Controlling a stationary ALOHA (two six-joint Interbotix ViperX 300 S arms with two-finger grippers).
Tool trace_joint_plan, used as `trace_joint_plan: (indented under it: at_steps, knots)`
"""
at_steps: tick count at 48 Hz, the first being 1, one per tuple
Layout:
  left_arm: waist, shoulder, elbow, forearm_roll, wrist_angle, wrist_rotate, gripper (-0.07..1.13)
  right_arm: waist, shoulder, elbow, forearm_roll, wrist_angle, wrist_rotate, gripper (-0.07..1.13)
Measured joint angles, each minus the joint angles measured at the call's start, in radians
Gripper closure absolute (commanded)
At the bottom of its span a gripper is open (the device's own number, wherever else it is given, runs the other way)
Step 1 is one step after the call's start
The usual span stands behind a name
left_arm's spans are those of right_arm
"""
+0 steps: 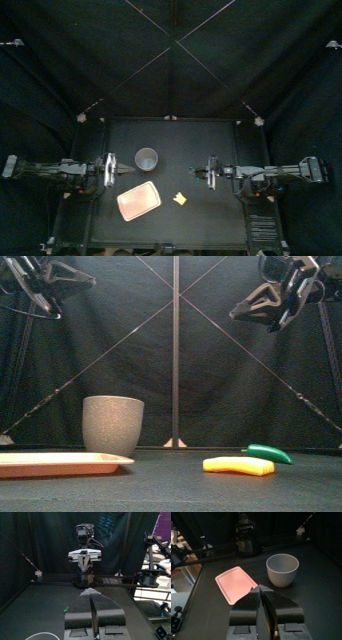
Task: Pick the fries then place it in the grey bowl
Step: Pick the fries
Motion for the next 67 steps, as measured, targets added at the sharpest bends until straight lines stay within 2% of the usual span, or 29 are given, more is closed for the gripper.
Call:
trace_joint_plan:
  at_steps: [3, 5, 13, 18, 25, 29, 33, 41, 47, 51, 54, 58, 63, 67]
  knots:
    - [0.000, 0.000, 0.000, -0.005, 0.000, 0.002, 1.05, 0.002, 0.005, 0.000, -0.003, -0.052, -0.003, 0.00]
    - [-0.002, 0.002, 0.000, -0.005, 0.000, 0.003, 1.05, 0.002, 0.008, 0.000, 0.000, -0.086, 0.002, -0.05]
    - [0.000, 0.002, 0.000, -0.005, 0.000, 0.005, 1.05, -0.005, 0.017, 0.000, 0.029, -0.161, 0.006, 0.04]
    - [0.002, 0.002, 0.000, -0.002, -0.002, 0.005, 1.05, -0.006, 0.041, -0.002, 0.069, -0.167, 0.012, 0.04]
    - [0.005, 0.000, 0.000, -0.005, -0.002, 0.005, 1.05, 0.046, 0.100, -0.043, 0.129, -0.118, 0.009, 0.04]
    - [0.006, 0.002, 0.000, -0.002, 0.000, 0.005, 1.05, 0.083, 0.147, -0.086, 0.155, 0.008, 0.006, 0.04]
    - [0.006, 0.000, 0.000, -0.005, 0.000, 0.005, 1.05, 0.087, 0.183, -0.123, 0.183, 0.160, 0.008, 0.04]
    - [0.006, 0.002, 0.000, -0.005, -0.002, 0.003, 1.05, 0.087, 0.261, -0.224, 0.233, 0.569, 0.017, 0.04]
    - [0.006, 0.002, 0.000, -0.005, 0.000, 0.002, 1.05, 0.060, 0.305, -0.288, 0.301, 0.857, 0.021, 0.04]
    - [0.006, 0.002, 0.000, -0.005, -0.002, 0.003, 1.05, 0.020, 0.334, -0.311, 0.324, 0.983, 0.077, 0.04]
    - [0.006, 0.002, 0.000, -0.005, -0.003, 0.002, 1.05, -0.011, 0.354, -0.316, 0.296, 1.052, 0.143, 0.04]
    - [0.006, 0.002, 0.000, -0.005, -0.005, 0.002, 1.05, -0.029, 0.371, -0.319, 0.212, 1.115, 0.229, 0.04]
    - [0.006, 0.002, 0.000, -0.005, -0.005, 0.002, 1.05, -0.026, 0.391, -0.330, 0.035, 1.141, 0.380, 0.04]
    - [0.006, 0.002, 0.000, -0.005, -0.005, 0.002, 1.05, 0.009, 0.394, -0.336, -0.084, 1.106, 0.509, 0.04]
